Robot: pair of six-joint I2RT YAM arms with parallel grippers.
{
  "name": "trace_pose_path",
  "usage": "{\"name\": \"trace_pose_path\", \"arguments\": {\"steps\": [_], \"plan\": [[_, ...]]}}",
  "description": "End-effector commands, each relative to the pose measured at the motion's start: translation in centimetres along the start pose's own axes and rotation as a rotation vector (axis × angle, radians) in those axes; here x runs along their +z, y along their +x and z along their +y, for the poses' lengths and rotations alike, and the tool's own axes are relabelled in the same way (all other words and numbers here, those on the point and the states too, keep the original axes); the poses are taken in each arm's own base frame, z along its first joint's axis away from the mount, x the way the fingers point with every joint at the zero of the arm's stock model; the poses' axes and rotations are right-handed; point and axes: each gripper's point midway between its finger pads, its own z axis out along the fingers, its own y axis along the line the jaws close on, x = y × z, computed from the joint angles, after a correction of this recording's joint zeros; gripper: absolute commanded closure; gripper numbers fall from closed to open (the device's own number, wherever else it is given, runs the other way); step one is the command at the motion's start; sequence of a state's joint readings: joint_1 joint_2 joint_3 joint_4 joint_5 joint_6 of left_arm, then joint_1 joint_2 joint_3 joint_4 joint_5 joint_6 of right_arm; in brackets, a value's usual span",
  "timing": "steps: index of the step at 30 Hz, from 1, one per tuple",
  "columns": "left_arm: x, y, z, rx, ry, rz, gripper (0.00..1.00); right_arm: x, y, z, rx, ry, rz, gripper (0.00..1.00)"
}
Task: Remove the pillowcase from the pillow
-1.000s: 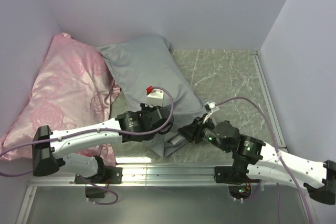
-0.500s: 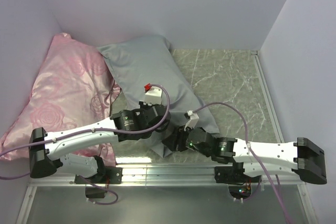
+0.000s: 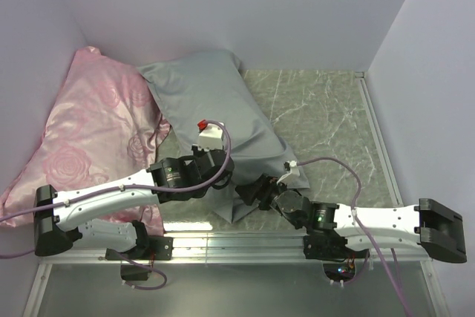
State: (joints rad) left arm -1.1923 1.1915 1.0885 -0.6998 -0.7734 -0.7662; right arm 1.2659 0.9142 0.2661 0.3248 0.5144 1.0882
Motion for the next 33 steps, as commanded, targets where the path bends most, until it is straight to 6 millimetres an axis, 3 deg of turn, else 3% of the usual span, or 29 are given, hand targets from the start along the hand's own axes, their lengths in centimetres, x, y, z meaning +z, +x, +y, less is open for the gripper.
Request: {"name": "trace_pose_path", "arguments": {"steps": [1, 6, 13, 18, 20, 22, 23, 24, 26, 27, 29, 30, 33], "plan": [[-0.4, -0.5, -0.3, -0.05, 0.035, -0.011, 0.99, 0.9, -2.4, 1.1, 0.071, 0.013, -0.123, 0.11], [-0.5, -0.6, -1.0, -0.046, 0.056, -0.002, 0.99, 2.1, -2.0, 1.4, 0.096, 0.023, -0.134, 0.11], [-0.9, -1.3, -1.3, -0.033, 0.065, -0.013, 1.0, 2.2, -3.0, 1.7, 0.075, 0.011, -0.186, 0.26], [-0.9, -2.4, -2.2, -0.019, 0.083, -0.027, 1.0, 2.8, -2.2, 2.2, 0.015, -0.001, -0.156, 0.31], [-0.8, -2.5, -2.4, -0.01, 0.079, -0.029, 1.0, 2.6, -2.4, 2.7, 0.004, -0.005, -0.149, 0.75], [-0.8, -2.5, -2.4, -0.011, 0.08, -0.031, 1.0, 2.1, -4.1, 4.0, -0.013, -0.004, -0.184, 1.0], [-0.7, -2.5, -2.3, -0.012, 0.077, -0.032, 0.99, 1.2, -5.2, 4.1, -0.032, 0.015, -0.2, 1.0], [-0.7, -2.2, -2.1, -0.013, 0.078, -0.03, 0.97, 0.5, -6.8, 5.6, -0.029, 0.002, -0.231, 1.0], [-1.0, -2.5, -2.2, -0.044, 0.097, -0.045, 0.94, -1.2, -9.5, 5.4, -0.057, 0.051, -0.291, 1.0], [-1.2, -2.6, -1.9, -0.061, 0.104, -0.052, 0.86, -2.0, -10.9, 6.6, -0.05, 0.042, -0.32, 1.0], [-1.7, -3.2, -2.1, -0.098, 0.14, -0.074, 0.68, -3.6, -13.1, 6.6, -0.066, 0.059, -0.369, 1.0], [-2.4, -3.8, -2.0, -0.122, 0.168, -0.096, 0.47, -4.3, -14.3, 7.2, -0.057, 0.056, -0.39, 1.0], [-4.4, -5.8, -2.7, -0.179, 0.289, -0.164, 0.19, -5.8, -16.5, 7.8, -0.082, 0.061, -0.428, 1.0]]}}
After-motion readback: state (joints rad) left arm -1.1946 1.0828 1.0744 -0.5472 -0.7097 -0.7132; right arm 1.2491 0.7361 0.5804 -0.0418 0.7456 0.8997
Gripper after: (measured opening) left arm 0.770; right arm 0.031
